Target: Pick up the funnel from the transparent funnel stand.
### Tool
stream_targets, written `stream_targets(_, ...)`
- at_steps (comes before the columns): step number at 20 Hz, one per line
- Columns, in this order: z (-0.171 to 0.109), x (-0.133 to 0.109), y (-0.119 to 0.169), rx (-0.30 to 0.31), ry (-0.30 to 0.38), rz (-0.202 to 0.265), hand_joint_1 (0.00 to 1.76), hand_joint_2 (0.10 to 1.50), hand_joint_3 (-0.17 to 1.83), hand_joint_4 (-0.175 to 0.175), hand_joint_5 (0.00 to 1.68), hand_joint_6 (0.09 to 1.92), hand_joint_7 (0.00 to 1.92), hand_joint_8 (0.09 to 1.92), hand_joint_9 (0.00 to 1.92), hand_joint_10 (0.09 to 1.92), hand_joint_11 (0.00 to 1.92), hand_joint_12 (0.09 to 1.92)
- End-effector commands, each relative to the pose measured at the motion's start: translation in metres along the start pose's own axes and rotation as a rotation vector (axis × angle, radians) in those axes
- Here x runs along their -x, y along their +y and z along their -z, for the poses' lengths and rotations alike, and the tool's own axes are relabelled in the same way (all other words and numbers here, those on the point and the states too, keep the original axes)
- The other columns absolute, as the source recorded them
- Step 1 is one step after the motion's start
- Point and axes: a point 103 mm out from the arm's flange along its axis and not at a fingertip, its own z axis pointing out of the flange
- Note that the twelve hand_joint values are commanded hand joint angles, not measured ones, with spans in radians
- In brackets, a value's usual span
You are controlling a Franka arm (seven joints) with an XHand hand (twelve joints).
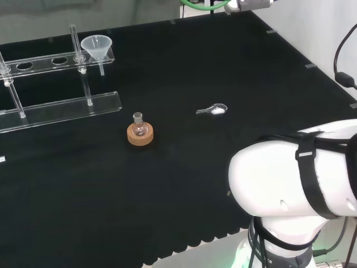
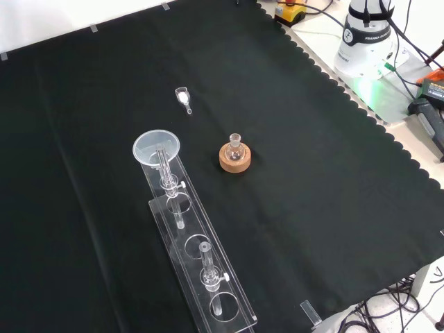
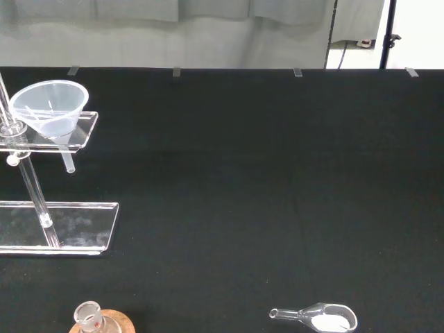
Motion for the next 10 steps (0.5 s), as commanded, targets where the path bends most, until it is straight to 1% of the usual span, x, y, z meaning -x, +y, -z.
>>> stream_targets(1, 0.0, 0.001, 0.0, 0.011, -0.006, -0.001, 0.04, 0.77, 0.55, -0.049, 0.01, 0.09, 0.0, 0.09, 0.0, 0.15, 0.0, 1.2)
stream_targets(3, -0.001, 0.002, 0.001, 0.007, -0.004, -0.004, 0.03, 0.82, 0.47, -0.05, 0.02, 0.09, 0.0, 0.09, 0.0, 0.12, 0.0, 1.21)
stream_targets(6, 0.0, -0.002, 0.003, 0.01, -0.007, -0.006, 0.03, 0.83, 0.44, -0.05, 0.02, 0.09, 0.0, 0.09, 0.0, 0.11, 0.0, 1.22)
stream_targets(8, -0.002, -0.006, 0.007, 0.022, -0.008, -0.004, 0.03, 0.83, 0.43, -0.05, 0.02, 0.09, 0.0, 0.09, 0.0, 0.11, 0.0, 1.22)
stream_targets(10, -0.007, -0.001, 0.012, 0.041, 0.012, -0.008, 0.03, 0.83, 0.43, -0.049, 0.02, 0.09, 0.0, 0.09, 0.0, 0.11, 0.0, 1.22)
